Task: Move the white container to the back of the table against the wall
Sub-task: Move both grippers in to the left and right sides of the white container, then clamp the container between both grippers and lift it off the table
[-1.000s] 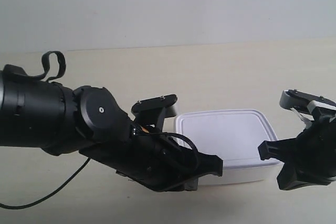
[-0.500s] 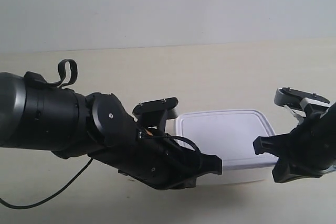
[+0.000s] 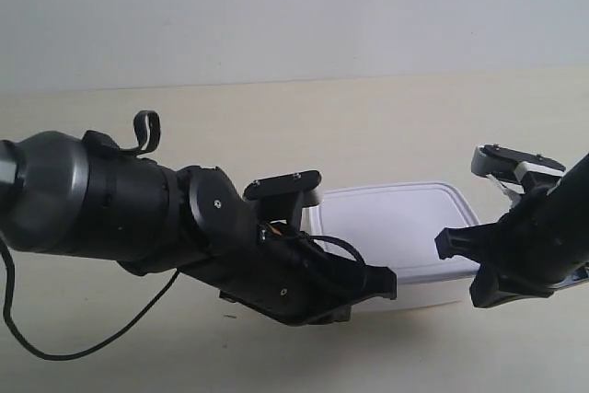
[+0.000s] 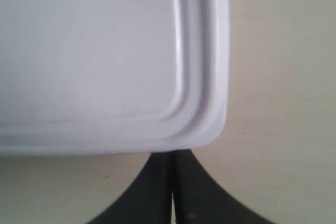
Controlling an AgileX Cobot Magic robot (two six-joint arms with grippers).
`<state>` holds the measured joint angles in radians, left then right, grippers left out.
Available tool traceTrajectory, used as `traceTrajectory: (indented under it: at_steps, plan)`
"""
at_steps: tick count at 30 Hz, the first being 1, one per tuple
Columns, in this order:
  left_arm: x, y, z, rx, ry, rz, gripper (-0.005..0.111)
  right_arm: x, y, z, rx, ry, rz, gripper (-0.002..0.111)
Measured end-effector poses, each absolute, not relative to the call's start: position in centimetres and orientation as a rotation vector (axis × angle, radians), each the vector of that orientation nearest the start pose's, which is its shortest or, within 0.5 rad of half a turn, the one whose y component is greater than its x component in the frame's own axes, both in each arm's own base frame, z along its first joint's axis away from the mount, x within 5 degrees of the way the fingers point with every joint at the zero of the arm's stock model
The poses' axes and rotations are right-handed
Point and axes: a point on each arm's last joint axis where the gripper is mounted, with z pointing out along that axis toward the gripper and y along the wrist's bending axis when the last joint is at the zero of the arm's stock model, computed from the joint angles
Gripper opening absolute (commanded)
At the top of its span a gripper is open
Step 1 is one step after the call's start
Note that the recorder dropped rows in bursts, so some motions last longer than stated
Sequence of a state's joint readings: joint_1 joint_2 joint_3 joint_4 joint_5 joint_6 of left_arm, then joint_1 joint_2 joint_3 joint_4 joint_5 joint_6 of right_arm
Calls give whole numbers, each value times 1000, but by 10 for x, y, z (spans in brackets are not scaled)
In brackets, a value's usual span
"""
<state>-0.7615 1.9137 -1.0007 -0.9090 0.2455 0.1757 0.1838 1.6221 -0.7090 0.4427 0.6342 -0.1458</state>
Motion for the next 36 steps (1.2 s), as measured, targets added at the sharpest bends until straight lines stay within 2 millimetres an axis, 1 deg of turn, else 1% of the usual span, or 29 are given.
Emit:
traceTrajectory:
  at_steps: [3,6,9,14,17,20,23,27,31,36]
  plan:
    - [259,-264,132,118,2720,-753,0,246,69,145,25,3010,424,0]
    - [274,-250,133,56,2694,-724,0,250,68,142,36,2985,408,0]
    - [279,-244,133,47,2682,-706,0,253,68,137,45,2979,395,0]
    - [284,-242,134,82,2648,-679,0,279,72,138,37,2934,393,0]
    - [299,-240,134,74,2627,-667,0,288,74,135,34,2932,393,0]
    - [315,-241,130,98,2621,-655,0,293,75,132,35,2921,388,0]
    - [320,-245,132,134,2607,-650,0,296,74,127,34,2912,373,0]
    - [327,-250,127,161,2602,-641,0,300,73,119,49,2899,355,0]
    - [333,-254,129,196,2589,-638,0,304,74,121,46,2877,353,0]
    - [340,-258,137,244,2549,-632,0,319,76,134,36,2815,362,0]
